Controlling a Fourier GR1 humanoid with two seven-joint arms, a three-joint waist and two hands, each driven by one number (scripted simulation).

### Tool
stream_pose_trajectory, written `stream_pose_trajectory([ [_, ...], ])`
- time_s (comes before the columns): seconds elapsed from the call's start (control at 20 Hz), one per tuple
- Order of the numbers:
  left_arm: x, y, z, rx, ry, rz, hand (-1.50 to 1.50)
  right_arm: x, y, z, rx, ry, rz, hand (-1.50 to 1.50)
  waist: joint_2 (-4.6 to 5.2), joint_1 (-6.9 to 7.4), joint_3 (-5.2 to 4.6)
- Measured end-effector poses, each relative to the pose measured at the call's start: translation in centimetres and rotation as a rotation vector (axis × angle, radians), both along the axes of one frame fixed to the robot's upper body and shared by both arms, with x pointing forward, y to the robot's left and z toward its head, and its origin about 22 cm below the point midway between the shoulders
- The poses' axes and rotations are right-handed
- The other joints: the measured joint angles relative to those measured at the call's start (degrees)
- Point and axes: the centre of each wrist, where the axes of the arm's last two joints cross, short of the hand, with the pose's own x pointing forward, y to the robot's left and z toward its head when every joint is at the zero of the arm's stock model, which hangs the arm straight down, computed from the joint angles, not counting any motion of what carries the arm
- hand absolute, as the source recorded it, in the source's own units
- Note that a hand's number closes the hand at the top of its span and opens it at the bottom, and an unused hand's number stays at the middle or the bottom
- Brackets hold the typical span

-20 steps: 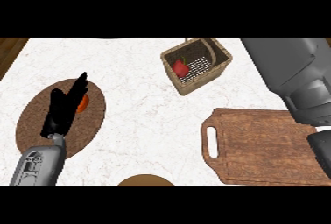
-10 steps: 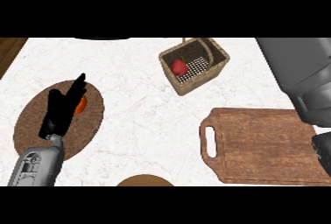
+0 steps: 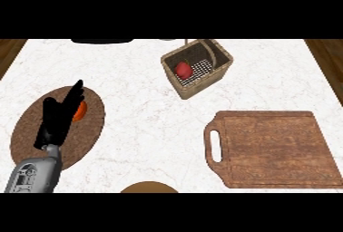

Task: Pick the bell pepper from the cutting board and place it in the basket

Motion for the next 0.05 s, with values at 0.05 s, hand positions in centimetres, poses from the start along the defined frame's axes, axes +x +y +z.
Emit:
stream_pose_trajectory([
  [0.05,-0.08,-0.1,-0.1,0.0,0.003,0.002,0.0,-0.27,-1.46,-0.09,0.005,0.007,-0.004,-1.5,-0.02,-0.12,0.01],
])
